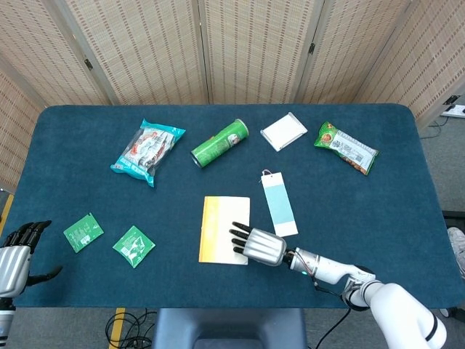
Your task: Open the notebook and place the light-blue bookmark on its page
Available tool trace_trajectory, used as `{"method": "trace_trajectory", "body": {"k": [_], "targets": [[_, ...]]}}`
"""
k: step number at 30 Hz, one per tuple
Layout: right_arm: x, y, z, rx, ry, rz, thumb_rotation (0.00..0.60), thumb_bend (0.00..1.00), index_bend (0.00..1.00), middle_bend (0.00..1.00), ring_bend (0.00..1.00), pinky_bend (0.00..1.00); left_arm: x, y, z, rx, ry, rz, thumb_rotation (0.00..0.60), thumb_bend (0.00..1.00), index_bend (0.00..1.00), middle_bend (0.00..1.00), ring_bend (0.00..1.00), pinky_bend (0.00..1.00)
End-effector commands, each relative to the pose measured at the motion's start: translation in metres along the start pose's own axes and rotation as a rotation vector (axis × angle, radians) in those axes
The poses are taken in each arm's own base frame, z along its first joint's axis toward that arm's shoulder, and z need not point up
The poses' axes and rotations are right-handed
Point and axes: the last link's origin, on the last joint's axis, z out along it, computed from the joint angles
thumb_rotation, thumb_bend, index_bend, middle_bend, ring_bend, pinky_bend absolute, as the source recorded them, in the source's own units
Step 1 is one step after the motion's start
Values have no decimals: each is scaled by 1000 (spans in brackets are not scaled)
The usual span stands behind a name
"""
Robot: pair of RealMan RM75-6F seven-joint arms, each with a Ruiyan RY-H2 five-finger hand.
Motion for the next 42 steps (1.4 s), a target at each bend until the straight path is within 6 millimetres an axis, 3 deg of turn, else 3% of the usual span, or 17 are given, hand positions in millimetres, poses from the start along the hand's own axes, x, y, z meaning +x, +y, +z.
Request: {"method": "trace_trajectory", "body": {"k": [1,24,30,42], "targets": [[0,-1,3,-1,13,7,600,344,464,353,180,133,0,0,0,0,0,0,600,154,161,201,152,229],[21,4,24,9,134,10,600,503,624,460,292,141,6,-3,0,1,10,-21,600,154,162,200,152,229],[20,9,14,-16,118,8,600,506,647,465,298,155,5,-4,-1,-1,7,-24,600,153,161,200,152,229],[25,14,-24,-28,66,-37,600,506,716,498,326,167,4,-2,1,-7,7,-23,600,154,161,200,153,229]]}}
